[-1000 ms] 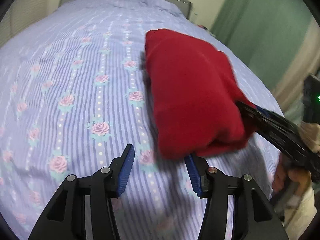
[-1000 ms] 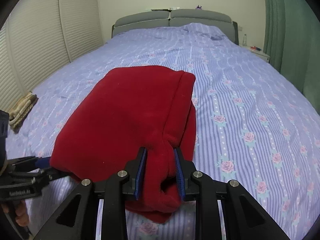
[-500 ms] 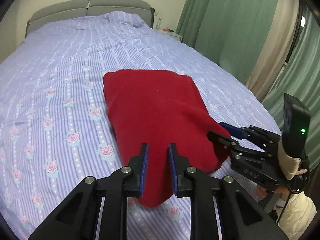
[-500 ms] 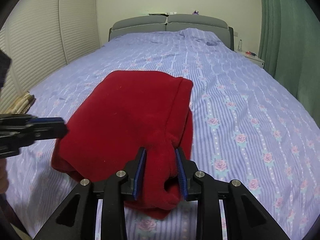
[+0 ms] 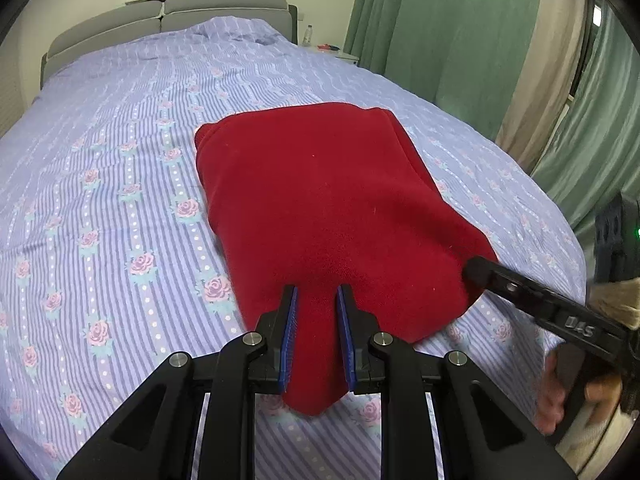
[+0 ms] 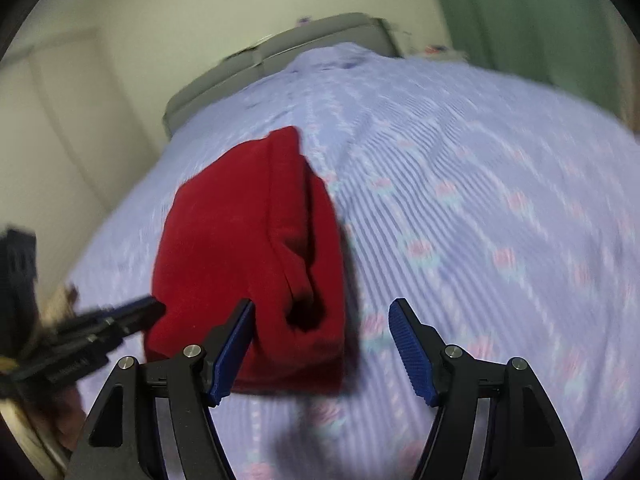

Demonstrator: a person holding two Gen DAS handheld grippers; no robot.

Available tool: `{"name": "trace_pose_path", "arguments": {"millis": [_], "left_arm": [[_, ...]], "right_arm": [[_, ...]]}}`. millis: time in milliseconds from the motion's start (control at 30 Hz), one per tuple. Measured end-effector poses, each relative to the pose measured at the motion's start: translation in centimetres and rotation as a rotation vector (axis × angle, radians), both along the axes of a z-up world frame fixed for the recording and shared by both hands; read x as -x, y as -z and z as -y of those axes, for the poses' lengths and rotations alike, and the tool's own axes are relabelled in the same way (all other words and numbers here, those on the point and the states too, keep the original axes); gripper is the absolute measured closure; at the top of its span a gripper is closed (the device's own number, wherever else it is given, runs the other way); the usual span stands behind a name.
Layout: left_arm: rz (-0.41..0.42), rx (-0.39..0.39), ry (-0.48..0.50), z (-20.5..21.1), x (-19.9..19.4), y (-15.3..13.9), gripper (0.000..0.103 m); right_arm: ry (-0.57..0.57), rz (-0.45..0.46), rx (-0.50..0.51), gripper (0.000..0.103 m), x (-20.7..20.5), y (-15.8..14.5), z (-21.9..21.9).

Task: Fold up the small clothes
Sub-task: 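Grasp the folded sweatshirt bundle with both tools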

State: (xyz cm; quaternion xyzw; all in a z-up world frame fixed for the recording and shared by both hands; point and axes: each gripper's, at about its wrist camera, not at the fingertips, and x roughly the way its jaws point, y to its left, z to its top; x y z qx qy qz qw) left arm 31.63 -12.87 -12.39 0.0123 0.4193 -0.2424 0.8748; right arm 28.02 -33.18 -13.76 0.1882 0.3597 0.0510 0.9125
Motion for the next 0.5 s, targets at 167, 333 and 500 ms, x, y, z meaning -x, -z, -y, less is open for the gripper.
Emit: {"name": "trace_pose_path", "arguments": {"millis": [167,333,500], "left_arm": [[-0.013,0.013,0.006,-0.1,0.2,-0.4,0.082],[-0.032,0.025,0.023,-0.4,0.0,-0.3,0.082],[-0.027,0.015,0.041,-0.6,-0.1,-0.3,0.082]], "right_arm": [[0.150,0.010,-0.261,0.008,3.0,2.1,0.7],[0.141,-0.016,-0.454,0.003,3.2,4.9,-0.1],[0.122,0.006,-0.552,0.000,1.3,5.1,-0.8]]}}
